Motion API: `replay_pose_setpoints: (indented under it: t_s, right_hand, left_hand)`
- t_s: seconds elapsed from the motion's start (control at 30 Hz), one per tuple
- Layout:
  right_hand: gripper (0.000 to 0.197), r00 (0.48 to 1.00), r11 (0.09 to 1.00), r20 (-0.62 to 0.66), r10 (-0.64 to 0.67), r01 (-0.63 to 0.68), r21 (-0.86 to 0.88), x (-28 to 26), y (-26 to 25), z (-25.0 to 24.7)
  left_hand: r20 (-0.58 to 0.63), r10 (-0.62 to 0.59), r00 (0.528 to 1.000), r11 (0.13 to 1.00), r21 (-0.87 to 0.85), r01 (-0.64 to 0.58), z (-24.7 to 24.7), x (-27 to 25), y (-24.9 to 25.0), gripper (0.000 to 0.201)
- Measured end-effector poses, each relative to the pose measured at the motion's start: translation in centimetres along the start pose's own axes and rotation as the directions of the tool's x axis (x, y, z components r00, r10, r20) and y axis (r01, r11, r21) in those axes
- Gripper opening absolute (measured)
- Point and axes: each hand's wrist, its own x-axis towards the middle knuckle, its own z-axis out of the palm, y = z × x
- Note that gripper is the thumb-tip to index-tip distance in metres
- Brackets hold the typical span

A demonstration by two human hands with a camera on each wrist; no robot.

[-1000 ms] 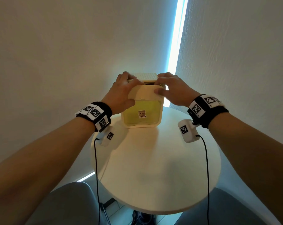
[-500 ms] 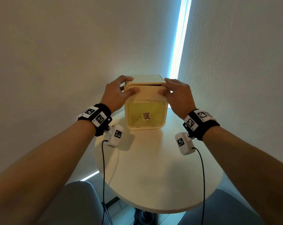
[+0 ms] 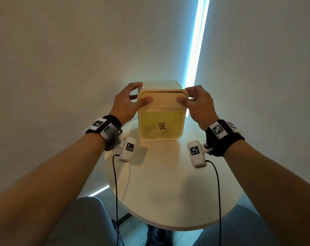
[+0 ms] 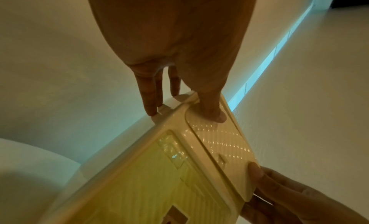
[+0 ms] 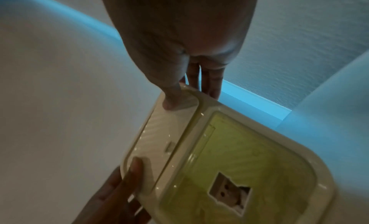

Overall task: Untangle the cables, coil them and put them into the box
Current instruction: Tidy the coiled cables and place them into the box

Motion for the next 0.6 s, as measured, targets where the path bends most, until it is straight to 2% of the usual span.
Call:
replay_pose_setpoints:
  t_s: [0.07, 0.17, 0.3, 0.37, 0.43, 0.5, 0.57, 0.6]
  right_hand:
    - [0.029, 0.999, 0.999, -0.034, -0.039, 0.038, -0.035, 0.2, 0.2, -0.2]
    - [0.03, 0.993, 0.993, -0.085, -0.088, 0.08, -0.091, 0.3, 0.5, -0.2]
    - [0.026, 0.992, 0.993, -0.087, -0.096, 0.09, -0.074, -0.2, 0.3, -0.3]
    - [0.02, 0.997, 0.999, -0.067, -0.042, 0.044, 0.014, -0.8, 0.5, -0.5]
    - [0.036, 0.996, 0.986, 0.024, 0.085, -0.087, 0.143, -1.9, 1.2, -0.3]
    - [0.052, 0.965, 0.934, 0.15, 0.217, -0.25, 0.254, -3.3, 2.7, 0.1]
    - [0.053, 0.94, 0.898, 0.228, 0.256, -0.318, 0.304, -4.5, 4.2, 0.7]
    - [0.052, 0.937, 0.892, 0.229, 0.265, -0.328, 0.311, -4.7, 4.8, 1.1]
  left_hand:
    - [-0.014, -0.003, 1.0, 1.0, -0.016, 0.003, 0.1, -0.1, 0.0, 0.062]
    - [-0.035, -0.004, 0.999, 0.999, -0.035, 0.003, 0.5, -0.1, 0.2, 0.061]
    - [-0.031, -0.031, 0.999, 0.997, -0.068, 0.029, 0.7, -0.6, 0.0, 0.061]
    - [-0.019, -0.147, 0.989, 0.978, -0.15, 0.142, 0.6, -1.1, -0.1, 0.07]
    - [0.059, -0.279, 0.958, 0.922, -0.263, 0.285, 0.8, -1.9, -0.1, 0.086]
    - [0.178, -0.364, 0.914, 0.848, -0.342, 0.404, 1.5, -3.2, -0.3, 0.074]
    - [0.215, -0.421, 0.881, 0.796, -0.378, 0.473, 2.5, -4.6, -1.1, 0.057]
    - [0.215, -0.447, 0.868, 0.78, -0.382, 0.496, 2.9, -5.0, -1.7, 0.06]
